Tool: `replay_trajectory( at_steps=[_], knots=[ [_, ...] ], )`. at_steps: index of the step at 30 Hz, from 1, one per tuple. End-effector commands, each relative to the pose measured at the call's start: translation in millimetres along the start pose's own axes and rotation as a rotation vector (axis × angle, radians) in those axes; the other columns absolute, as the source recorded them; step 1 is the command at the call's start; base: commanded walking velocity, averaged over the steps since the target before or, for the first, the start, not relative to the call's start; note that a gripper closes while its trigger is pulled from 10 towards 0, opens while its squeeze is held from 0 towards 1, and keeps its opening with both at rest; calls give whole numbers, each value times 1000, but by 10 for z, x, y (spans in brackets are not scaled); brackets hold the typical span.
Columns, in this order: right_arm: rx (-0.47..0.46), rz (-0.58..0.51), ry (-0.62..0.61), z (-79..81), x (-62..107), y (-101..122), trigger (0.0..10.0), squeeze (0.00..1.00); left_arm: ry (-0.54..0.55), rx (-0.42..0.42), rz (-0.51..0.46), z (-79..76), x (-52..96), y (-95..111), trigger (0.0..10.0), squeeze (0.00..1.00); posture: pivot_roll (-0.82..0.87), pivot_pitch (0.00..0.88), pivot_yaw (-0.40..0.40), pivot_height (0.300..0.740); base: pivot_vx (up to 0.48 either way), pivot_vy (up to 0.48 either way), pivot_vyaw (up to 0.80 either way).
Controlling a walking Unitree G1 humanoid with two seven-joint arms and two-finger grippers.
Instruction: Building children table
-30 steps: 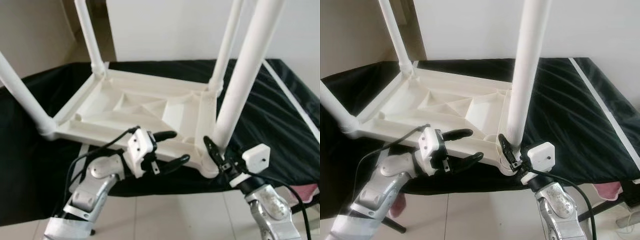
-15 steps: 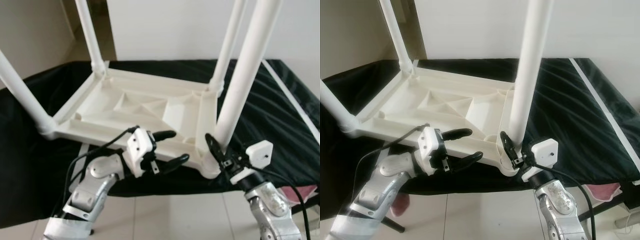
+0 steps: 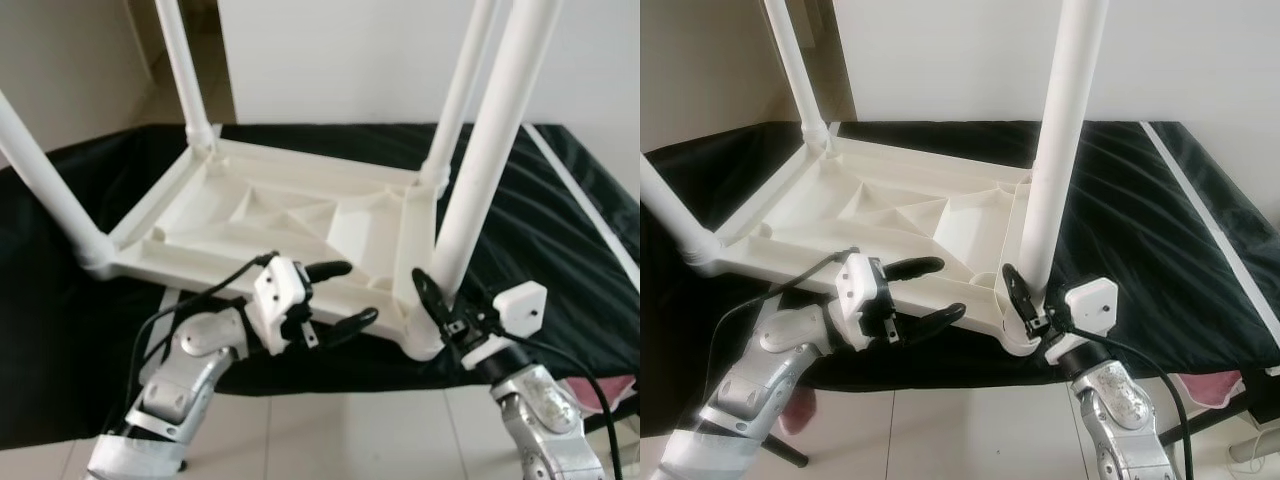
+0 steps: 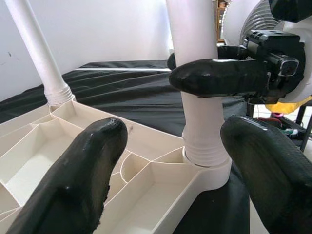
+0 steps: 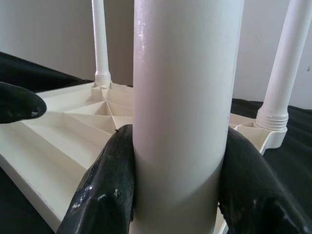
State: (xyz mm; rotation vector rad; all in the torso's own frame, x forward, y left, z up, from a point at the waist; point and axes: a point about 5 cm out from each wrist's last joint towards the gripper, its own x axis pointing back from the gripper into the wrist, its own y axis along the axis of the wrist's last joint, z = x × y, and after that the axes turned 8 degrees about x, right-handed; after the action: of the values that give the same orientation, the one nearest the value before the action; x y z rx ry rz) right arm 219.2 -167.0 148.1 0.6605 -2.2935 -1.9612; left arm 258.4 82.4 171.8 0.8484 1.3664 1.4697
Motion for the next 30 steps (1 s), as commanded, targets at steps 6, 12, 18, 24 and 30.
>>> replay_trajectory(
  at_steps=[6,12,18,24,30],
  knots=[
    [-148,278,-103,-60,359,-538,10000,0,1,-21,15,10,25,3,10000,0,-28,51,26,740,0,0,0],
    [-194,269,-159,-114,348,-552,10000,0,-5,-26,18,14,21,8,10000,0,-27,47,28,740,0,0,0],
    [-119,269,-117,-98,337,-550,10000,0,-5,-23,19,10,23,5,10000,0,-28,48,29,740,0,0,0],
    [-12,258,-116,-146,320,-534,10000,0,-4,-23,20,3,29,6,10000,0,-26,48,27,740,0,0,0],
    [69,254,-99,-144,302,-532,10000,0,-1,-20,20,3,36,11,10000,0,-25,51,29,740,0,0,0]
  ],
)
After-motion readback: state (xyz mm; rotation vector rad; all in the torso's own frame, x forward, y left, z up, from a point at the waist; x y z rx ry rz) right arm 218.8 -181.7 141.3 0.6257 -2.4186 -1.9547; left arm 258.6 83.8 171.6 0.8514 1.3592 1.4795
